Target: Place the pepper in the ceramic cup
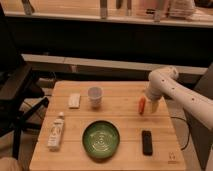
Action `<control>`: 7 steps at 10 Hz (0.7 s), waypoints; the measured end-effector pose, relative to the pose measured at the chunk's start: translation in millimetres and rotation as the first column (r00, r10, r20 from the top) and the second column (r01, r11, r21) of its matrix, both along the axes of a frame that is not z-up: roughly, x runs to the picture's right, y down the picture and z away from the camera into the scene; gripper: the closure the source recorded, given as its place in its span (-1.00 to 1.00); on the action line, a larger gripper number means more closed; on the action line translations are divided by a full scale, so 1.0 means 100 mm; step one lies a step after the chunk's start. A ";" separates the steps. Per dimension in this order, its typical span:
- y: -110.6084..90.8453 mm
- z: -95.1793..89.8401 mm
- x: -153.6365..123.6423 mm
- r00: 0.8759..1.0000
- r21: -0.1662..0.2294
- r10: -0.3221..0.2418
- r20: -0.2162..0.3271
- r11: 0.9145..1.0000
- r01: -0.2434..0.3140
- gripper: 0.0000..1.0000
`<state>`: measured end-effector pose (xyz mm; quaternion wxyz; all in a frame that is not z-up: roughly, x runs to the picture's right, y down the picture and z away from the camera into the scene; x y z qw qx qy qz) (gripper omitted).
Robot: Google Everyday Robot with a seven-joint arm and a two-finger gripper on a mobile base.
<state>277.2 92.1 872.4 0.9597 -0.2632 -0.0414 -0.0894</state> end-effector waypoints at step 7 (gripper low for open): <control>0.25 0.33 0.03 0.999 -0.022 -0.019 0.027 1.000 0.019 -0.60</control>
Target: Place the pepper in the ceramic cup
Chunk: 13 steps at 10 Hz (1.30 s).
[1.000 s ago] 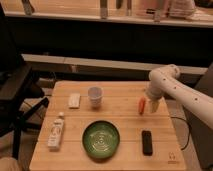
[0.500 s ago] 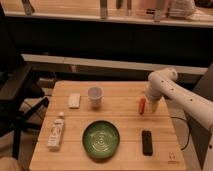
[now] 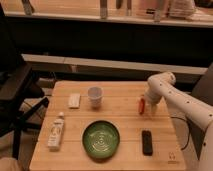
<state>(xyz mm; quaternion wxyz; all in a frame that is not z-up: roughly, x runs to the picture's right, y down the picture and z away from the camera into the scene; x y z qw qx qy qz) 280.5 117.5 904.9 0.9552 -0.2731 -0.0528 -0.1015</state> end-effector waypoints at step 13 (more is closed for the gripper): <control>0.05 0.04 -0.14 1.000 -0.016 -0.016 0.016 1.000 0.016 0.35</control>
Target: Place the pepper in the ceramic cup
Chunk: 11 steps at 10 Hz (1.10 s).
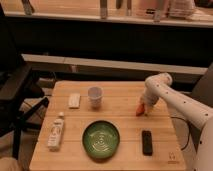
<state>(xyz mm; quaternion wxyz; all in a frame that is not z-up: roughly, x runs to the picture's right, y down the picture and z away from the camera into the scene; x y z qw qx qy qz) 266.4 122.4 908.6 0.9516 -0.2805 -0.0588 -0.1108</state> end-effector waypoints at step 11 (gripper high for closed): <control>-0.64 -0.47 -0.48 0.994 0.065 -0.106 -0.002 0.992 0.106 0.92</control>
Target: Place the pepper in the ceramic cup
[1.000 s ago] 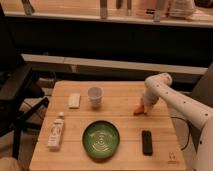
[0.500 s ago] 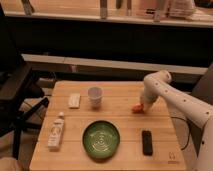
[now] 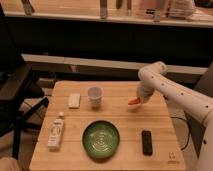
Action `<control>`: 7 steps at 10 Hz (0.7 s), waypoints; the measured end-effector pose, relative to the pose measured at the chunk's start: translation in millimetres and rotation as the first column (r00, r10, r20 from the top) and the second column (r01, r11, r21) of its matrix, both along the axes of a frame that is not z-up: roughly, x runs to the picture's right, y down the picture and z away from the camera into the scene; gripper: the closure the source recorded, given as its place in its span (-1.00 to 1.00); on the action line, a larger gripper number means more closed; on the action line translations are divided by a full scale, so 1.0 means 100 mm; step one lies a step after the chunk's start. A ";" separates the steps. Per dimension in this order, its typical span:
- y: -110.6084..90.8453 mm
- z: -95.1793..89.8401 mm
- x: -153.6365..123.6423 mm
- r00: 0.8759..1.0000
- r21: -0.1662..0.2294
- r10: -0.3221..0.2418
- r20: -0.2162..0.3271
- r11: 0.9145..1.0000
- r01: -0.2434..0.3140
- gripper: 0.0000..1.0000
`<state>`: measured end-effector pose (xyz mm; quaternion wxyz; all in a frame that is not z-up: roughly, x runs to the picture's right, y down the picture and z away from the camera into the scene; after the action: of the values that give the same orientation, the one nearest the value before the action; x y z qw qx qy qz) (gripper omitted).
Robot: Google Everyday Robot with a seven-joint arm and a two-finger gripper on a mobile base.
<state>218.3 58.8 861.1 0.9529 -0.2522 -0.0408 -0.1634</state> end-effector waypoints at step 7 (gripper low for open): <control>-0.35 -0.24 -0.75 0.989 0.042 -0.142 0.034 0.989 0.141 0.92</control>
<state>143.5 23.9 837.0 0.9428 -0.2326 -0.0369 -0.2358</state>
